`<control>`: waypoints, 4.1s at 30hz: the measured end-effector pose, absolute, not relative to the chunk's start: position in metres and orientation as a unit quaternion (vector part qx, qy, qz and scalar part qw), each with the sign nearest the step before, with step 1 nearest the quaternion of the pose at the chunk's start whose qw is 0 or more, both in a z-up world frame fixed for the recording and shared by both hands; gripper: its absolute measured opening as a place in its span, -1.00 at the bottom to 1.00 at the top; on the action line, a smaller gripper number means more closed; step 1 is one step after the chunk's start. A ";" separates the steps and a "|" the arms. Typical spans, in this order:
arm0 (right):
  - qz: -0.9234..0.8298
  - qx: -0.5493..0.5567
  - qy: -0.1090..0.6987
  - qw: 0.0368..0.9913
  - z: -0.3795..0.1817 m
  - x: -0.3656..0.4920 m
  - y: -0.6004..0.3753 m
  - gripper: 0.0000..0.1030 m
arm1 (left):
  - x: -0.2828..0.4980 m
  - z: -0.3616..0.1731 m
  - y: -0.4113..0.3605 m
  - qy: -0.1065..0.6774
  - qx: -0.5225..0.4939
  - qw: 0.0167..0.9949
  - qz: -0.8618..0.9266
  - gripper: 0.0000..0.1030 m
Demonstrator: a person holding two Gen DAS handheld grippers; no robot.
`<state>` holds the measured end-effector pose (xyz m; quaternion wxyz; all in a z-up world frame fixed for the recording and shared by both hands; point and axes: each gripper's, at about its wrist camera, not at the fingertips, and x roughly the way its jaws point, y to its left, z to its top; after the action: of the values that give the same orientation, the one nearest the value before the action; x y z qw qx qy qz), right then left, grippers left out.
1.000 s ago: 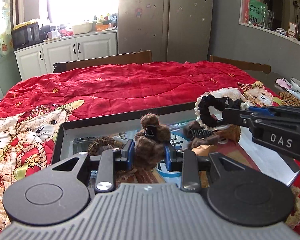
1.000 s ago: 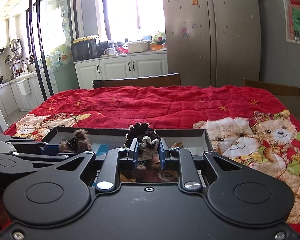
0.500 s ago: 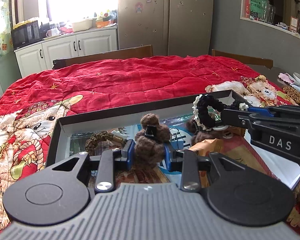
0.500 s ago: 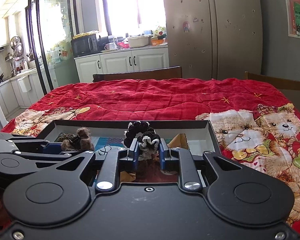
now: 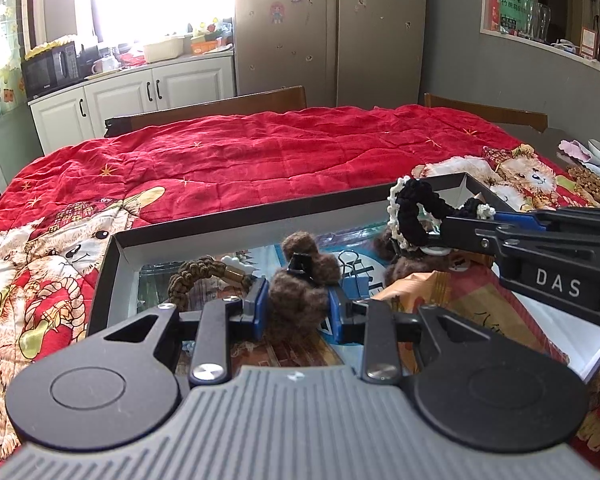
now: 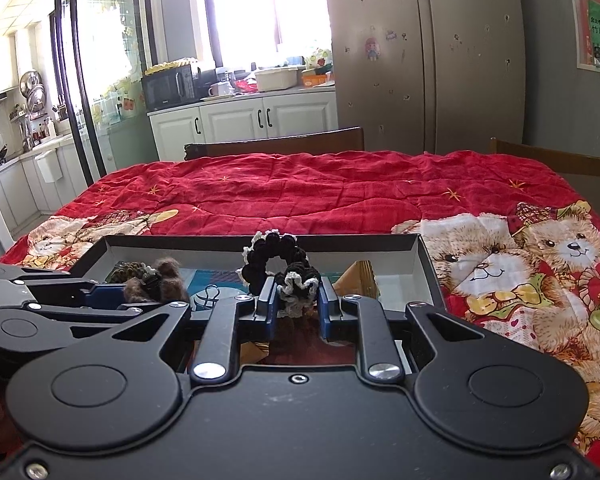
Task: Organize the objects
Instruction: 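Lower the left tool's pompom and the right tool's scrunchie into the box, then open the right tool releasing the scrunchie while the left tool opens releasing the pompom, then lift both open tools out of the box toward the remaining items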
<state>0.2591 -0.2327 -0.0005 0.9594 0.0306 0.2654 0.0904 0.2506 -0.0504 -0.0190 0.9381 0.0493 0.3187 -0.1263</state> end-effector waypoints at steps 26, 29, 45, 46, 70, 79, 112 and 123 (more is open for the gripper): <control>0.091 0.038 0.269 0.958 -0.005 0.264 -0.237 -0.54 | 0.249 -0.021 -0.056 0.319 0.070 0.937 -0.126 -0.12; 0.090 0.038 0.269 0.958 -0.005 0.264 -0.237 -0.54 | 0.250 -0.022 -0.056 0.318 0.070 0.937 -0.126 -0.10; 0.084 0.039 0.265 0.960 -0.005 0.263 -0.238 -0.44 | 0.249 -0.021 -0.055 0.316 0.067 0.938 -0.124 0.22; 0.084 0.039 0.265 0.960 -0.005 0.263 -0.238 -0.43 | 0.249 -0.020 -0.055 0.315 0.067 0.939 -0.124 0.22; 0.077 0.039 0.248 0.965 0.001 0.255 -0.239 -0.16 | 0.241 -0.014 -0.056 0.296 0.081 0.944 -0.123 0.50; 0.077 0.041 0.240 0.967 0.004 0.252 -0.239 -0.16 | 0.235 -0.008 -0.054 0.284 0.077 0.948 -0.119 0.57; 0.094 0.056 0.184 0.977 0.056 0.194 -0.244 -0.05 | 0.188 0.036 -0.043 0.227 0.054 0.966 -0.108 0.70; 0.094 0.038 0.160 0.982 0.079 0.146 -0.255 0.02 | 0.152 0.056 -0.046 0.205 0.051 0.970 -0.123 0.75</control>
<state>0.1455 -0.2550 0.0788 0.9819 0.0377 0.1602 0.0942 0.1521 -0.0460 0.0563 0.9696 0.0506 0.2051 -0.1234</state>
